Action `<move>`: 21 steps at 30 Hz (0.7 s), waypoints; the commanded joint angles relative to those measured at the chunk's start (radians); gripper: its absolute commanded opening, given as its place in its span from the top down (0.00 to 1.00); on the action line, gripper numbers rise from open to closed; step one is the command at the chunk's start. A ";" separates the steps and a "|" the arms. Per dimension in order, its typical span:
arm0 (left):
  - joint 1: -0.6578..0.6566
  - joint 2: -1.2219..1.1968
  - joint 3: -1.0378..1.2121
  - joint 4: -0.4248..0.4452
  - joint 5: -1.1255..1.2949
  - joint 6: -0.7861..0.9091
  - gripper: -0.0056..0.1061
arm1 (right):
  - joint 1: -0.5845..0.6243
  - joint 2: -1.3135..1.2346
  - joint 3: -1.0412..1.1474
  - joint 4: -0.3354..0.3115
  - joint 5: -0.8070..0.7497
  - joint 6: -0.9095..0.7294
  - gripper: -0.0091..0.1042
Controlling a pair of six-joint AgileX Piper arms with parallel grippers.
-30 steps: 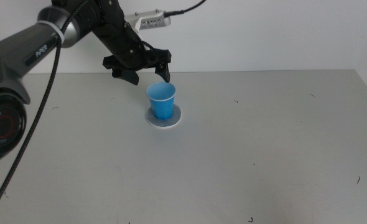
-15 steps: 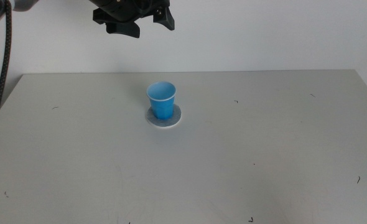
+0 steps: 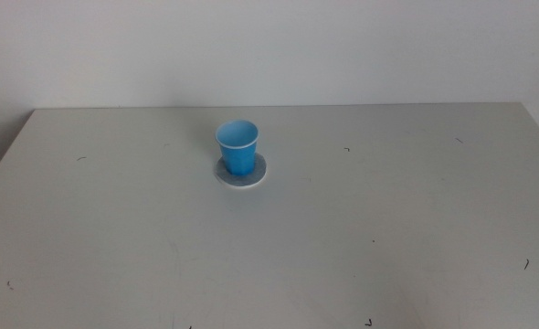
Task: Place an empty cup on a cup mat.
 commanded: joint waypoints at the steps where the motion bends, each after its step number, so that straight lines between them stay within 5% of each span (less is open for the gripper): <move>1: 0.001 -0.157 0.096 0.060 -0.107 -0.002 0.01 | 0.000 -0.026 -0.008 -0.014 -0.075 -0.005 0.09; 21: 0.134 -1.018 1.439 0.144 -0.774 -0.002 0.01 | 0.000 -0.026 -0.008 -0.014 -0.075 -0.005 0.09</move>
